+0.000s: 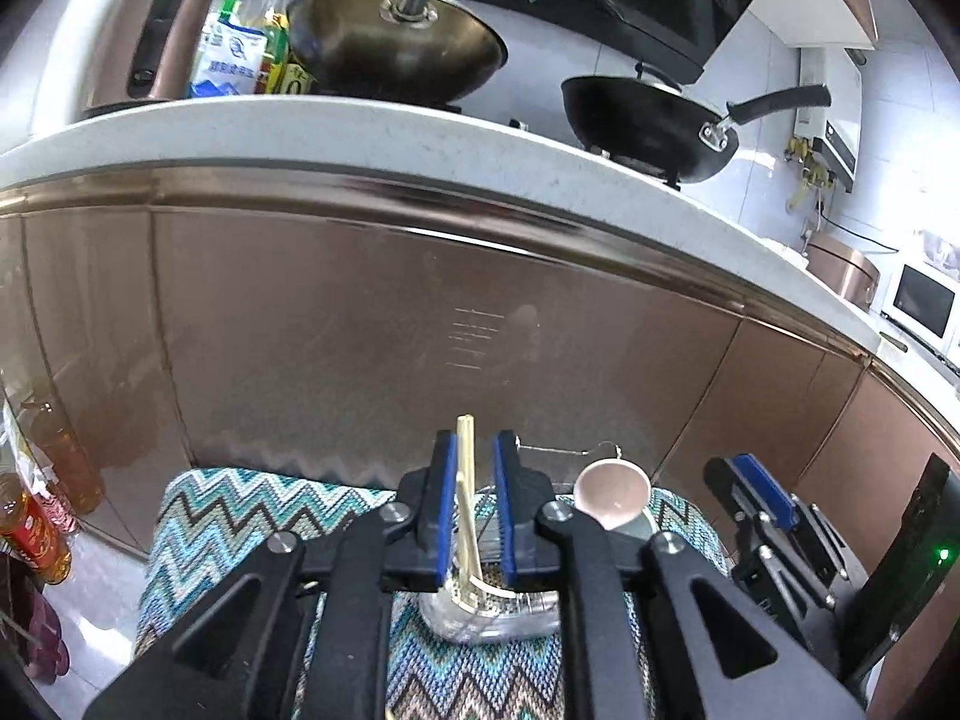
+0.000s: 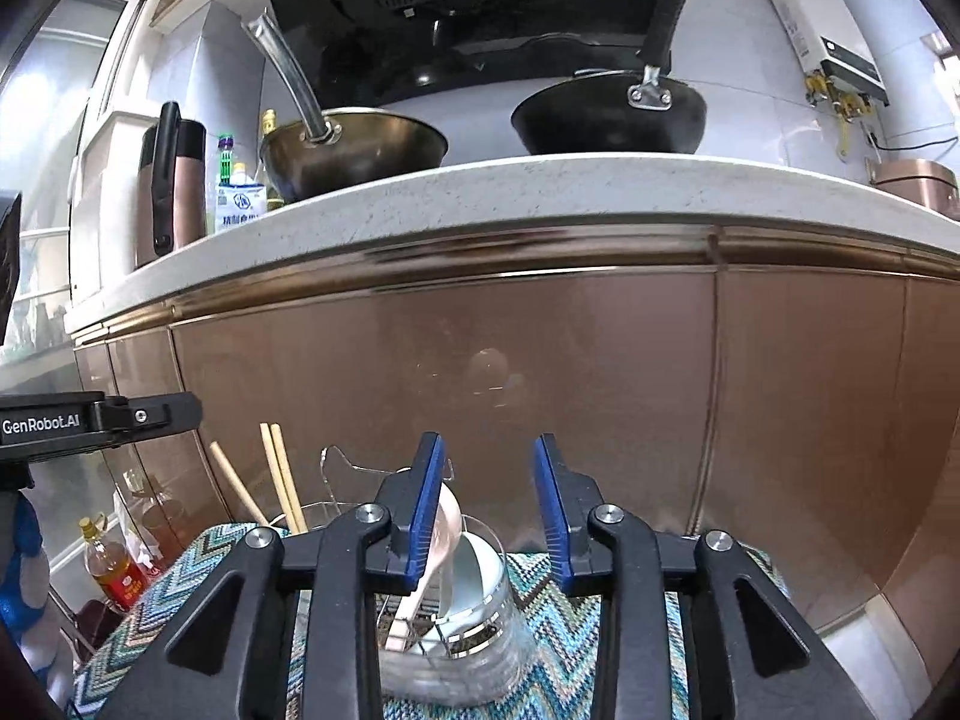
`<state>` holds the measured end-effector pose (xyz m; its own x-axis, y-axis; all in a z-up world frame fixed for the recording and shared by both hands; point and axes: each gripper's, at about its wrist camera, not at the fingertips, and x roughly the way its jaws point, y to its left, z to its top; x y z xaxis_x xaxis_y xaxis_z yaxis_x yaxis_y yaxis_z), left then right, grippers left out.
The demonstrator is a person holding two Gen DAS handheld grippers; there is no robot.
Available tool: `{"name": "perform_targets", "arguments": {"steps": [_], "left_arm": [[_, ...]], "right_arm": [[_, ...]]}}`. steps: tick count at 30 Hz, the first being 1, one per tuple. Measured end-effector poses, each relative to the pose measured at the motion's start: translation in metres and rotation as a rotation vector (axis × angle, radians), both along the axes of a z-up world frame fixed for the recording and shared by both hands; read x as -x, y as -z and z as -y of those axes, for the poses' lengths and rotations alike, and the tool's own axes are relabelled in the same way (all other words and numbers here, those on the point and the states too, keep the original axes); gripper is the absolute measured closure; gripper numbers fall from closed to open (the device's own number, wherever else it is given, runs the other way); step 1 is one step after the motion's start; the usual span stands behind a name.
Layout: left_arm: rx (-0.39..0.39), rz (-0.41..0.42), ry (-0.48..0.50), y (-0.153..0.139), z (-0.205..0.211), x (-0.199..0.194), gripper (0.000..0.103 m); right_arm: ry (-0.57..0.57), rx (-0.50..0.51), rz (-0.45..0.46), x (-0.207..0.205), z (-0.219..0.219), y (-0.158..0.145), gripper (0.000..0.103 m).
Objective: Organize utensils
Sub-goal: 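Open both tools and pull back from the holder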
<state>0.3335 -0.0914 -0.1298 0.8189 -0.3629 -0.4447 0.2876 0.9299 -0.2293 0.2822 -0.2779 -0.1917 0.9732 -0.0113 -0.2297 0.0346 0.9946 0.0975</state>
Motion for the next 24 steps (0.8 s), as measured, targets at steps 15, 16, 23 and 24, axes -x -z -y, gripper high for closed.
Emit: {"name": "perform_targets", "arguments": {"steps": [15, 16, 23, 24], "left_arm": [[-0.004, 0.037, -0.071, -0.032, -0.051, 0.102, 0.078], [-0.005, 0.040, -0.075, -0.032, -0.054, 0.110, 0.078], [-0.014, 0.066, -0.105, -0.036, -0.067, 0.158, 0.077], [-0.016, 0.068, -0.109, -0.037, -0.068, 0.162, 0.077]], "right_arm": [[-0.013, -0.032, -0.055, 0.096, 0.000, -0.023, 0.064], [-0.016, -0.041, -0.058, 0.102, 0.000, -0.023, 0.064], [-0.029, -0.075, -0.074, 0.146, -0.002, -0.023, 0.063], [-0.030, -0.075, -0.075, 0.151, -0.002, -0.023, 0.063]]}}
